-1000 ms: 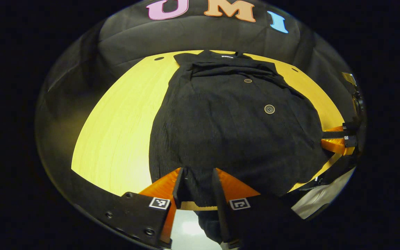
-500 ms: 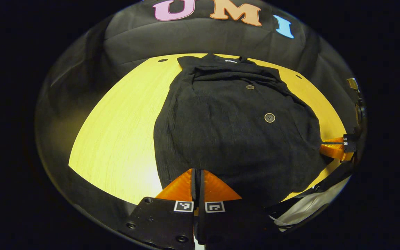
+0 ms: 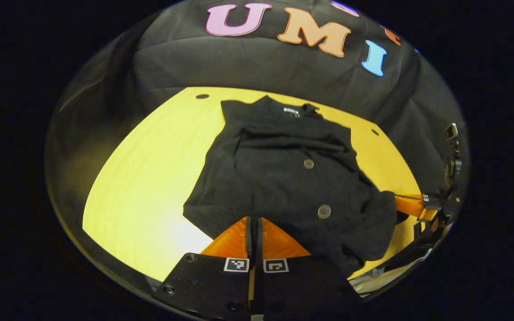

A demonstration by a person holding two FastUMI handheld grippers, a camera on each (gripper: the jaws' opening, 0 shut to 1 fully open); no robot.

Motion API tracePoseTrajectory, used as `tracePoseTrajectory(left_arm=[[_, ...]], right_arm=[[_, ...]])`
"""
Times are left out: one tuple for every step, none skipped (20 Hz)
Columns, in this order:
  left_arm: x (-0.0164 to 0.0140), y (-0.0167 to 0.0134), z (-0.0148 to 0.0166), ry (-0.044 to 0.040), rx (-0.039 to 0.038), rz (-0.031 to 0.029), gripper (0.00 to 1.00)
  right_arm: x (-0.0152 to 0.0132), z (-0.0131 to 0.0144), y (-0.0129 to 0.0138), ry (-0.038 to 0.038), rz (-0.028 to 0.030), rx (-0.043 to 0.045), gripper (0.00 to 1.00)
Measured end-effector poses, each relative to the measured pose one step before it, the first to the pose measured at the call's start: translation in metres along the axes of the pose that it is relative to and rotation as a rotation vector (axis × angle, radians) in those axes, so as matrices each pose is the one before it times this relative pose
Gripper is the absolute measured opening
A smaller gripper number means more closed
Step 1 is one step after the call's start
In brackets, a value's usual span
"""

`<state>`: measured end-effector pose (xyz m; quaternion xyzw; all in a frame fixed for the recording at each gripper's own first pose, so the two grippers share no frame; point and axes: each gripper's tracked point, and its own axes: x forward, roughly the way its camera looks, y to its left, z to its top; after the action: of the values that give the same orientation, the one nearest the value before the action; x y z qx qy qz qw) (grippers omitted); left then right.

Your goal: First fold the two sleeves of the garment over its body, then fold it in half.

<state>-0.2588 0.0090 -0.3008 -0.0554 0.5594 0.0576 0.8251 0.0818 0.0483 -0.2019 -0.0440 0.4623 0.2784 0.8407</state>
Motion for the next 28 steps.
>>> tracePoseTrajectory(left_arm=[[0.00754,-0.0028,0.0214,-0.01979,0.00262,-0.01803,0.0],[0.00923,-0.00292,0.02132,-0.021,0.00565,-0.01692,0.0],[0.01086,-0.00126,0.01944,-0.0172,0.01453,-0.01072,0.0],[0.01289,0.00006,0.01784,-0.01632,0.02019,-0.00937,0.0],[0.01342,0.00179,0.01989,-0.02037,0.02543,-0.00082,0.0],[0.0135,0.00334,0.01975,-0.02348,0.03209,0.00352,0.0],[0.01427,0.00304,0.01785,-0.01854,0.02661,0.00021,0.0],[0.01522,0.00265,0.01754,-0.01642,0.0168,-0.0046,0.0],[0.01662,0.00341,0.01582,-0.01964,0.0075,-0.00109,0.0],[0.01881,0.00436,0.01673,-0.0217,0.00018,0.00251,0.0],[0.01933,0.00473,0.01442,-0.01555,-0.01334,0.00153,0.0],[0.02028,0.00519,0.01166,-0.00711,-0.02223,-0.00058,0.0],[0.01834,0.00587,0.00916,0.00029,-0.0199,0.0056,0.0],[0.01914,0.00857,0.00639,0.00363,-0.0112,0.01678,0.0],[0.01606,0.00921,0.00503,0.00346,-0.00156,0.02576,0.0],[0.01567,0.00902,0.00304,0.00294,0.00769,0.0281,0.0],[0.01192,0.00975,0.00169,0.00353,0.01761,0.04052,0.0],[0.00799,0.00935,0.00133,-0.0051,0.0287,0.03735,0.0],[0.00436,0.00668,0.00539,-0.0158,0.03239,0.02462,0.02],[0.00099,0.00731,0.00897,-0.03508,0.02807,0.01733,0.07],[-0.00356,0.00036,0.01511,-0.04239,0.00703,-0.01228,0.23],[-0.00589,0.00197,0.0148,-0.05476,-0.00304,0.0021,0.48],[-0.0038,0.00523,0.02287,-0.07037,-0.00457,0.01409,0.73],[-0.00606,0.00313,0.02155,-0.06763,-0.00648,0.01206,0.99],[-0.0082,0.00133,0.02295,-0.06423,-0.00076,0.00489,0.9],[-0.01045,-0.00117,0.02253,-0.05715,0.00606,0.00209,0.89],[-0.01219,-0.00057,0.02337,-0.04748,0.00907,-0.0022,0.94],[-0.01537,-0.00338,0.02386,-0.04539,0.00146,-0.00827,0.9]], right_arm=[[0.00452,0.01578,-0.00686,-0.01306,-0.00713,0.003,0.04],[0.00504,0.01768,-0.00664,-0.01229,-0.00586,0.0005,0.04],[0.00649,0.01808,-0.00355,-0.01462,-0.00336,-0.00042,0.04],[0.00733,0.01864,-0.00556,-0.01506,-0.00535,-0.00622,0.04],[0.00979,0.0185,-0.00653,-0.00996,-0.01115,-0.01041,0.04],[0.01167,0.02013,-0.00588,-0.01149,-0.01215,-0.01049,0.04],[0.01382,0.02042,-0.00512,-0.00017,-0.01905,-0.02893,0.04],[0.01283,0.02282,-0.00754,-0.0176,-0.02332,-0.03894,0.04],[0.01599,0.02655,-0.00415,-0.01627,-0.01511,-0.03808,0.04],[0.01612,0.02266,-0.00214,-0.00529,-0.00859,-0.02601,0.04],[0.01523,0.01839,0.00162,-0.00951,0.00186,-0.01113,0.04],[0.01566,0.01969,-0.00185,-0.01295,-0.00373,-0.00653,0.04],[0.01463,0.01808,-0.00287,-0.01001,-0.00623,-0.01814,0.0],[0.01527,0.01342,-0.00649,-0.0031,-0.02317,-0.03041,0.04],[0.01595,0.00738,-0.00574,0.0065,-0.01659,-0.02949,0.04],[0.01318,0.00382,-0.00432,0.01306,-0.01172,-0.01656,0.04],[0.01373,0.00401,-0.00453,0.0122,-0.01371,-0.00248,0.04],[0.00746,0.00151,-0.00558,0.00891,-0.01623,0.00344,0.06],[0.00545,-0.00324,-0.00726,0.01159,-0.0183,0.00949,0.15],[-0.001,-0.00243,-0.00906,0.00568,-0.02144,-0.00275,0.42],[-0.00071,0.00262,-0.00881,-0.01282,-0.02759,-0.01711,0.69],[-0.00478,0.00028,-0.01092,-0.02395,-0.03497,-0.02277,0.96],[-0.0111,0.00915,-0.01046,-0.0272,-0.03101,-0.01595,0.98],[-0.01098,0.00866,-0.00635,-0.03596,-0.02021,-0.00943,0.99],[-0.01217,0.00976,-0.00744,-0.03636,-0.01242,0.00074,0.99],[-0.01436,0.00902,-0.0033,-0.03641,-0.00228,0.00528,0.99],[-0.01558,0.01011,-0.00273,-0.02993,-0.00432,0.00988,0.99],[-0.01762,0.01022,-0.00387,-0.03088,-0.00313,0.01279,0.99]])
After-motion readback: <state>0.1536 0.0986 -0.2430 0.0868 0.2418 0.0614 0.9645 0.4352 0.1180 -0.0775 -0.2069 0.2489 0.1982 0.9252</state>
